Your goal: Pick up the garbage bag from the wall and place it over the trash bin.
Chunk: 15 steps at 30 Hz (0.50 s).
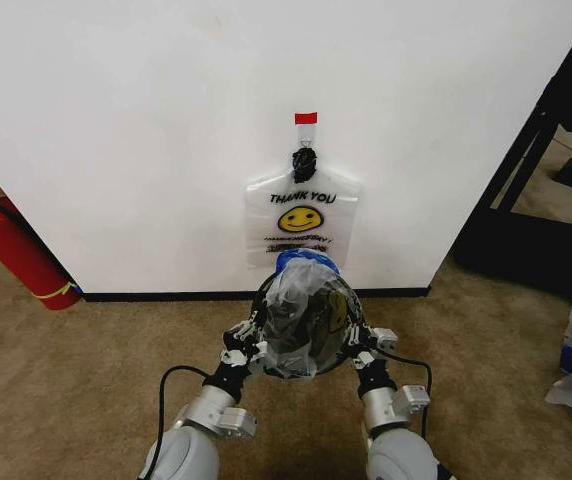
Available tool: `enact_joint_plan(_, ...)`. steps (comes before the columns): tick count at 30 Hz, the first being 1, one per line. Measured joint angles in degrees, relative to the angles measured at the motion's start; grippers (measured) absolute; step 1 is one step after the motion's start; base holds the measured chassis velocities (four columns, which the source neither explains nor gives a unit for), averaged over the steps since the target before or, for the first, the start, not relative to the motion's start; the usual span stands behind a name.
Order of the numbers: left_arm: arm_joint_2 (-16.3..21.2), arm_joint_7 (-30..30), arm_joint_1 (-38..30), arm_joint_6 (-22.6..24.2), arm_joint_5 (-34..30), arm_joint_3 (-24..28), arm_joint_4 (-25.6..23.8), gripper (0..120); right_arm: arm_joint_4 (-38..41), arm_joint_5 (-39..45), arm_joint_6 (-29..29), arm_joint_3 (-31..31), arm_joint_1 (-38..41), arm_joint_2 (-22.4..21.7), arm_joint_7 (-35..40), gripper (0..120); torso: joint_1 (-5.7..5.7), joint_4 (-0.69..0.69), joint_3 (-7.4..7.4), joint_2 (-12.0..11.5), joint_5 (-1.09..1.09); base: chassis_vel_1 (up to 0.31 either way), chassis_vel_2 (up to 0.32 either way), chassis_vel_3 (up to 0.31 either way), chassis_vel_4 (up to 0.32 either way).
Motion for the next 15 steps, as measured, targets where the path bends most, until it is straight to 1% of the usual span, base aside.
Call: enact_joint_plan(15,0.07,-0.25,0.74,0.53,-3.02,-1.21,-1.42,0,0.85,0.02,0.52,0.61,-0.92,-0.73,-1.41,1,0.0,0.0,0.0,0.0,0.0,0.0,0.0,0.0,0.0)
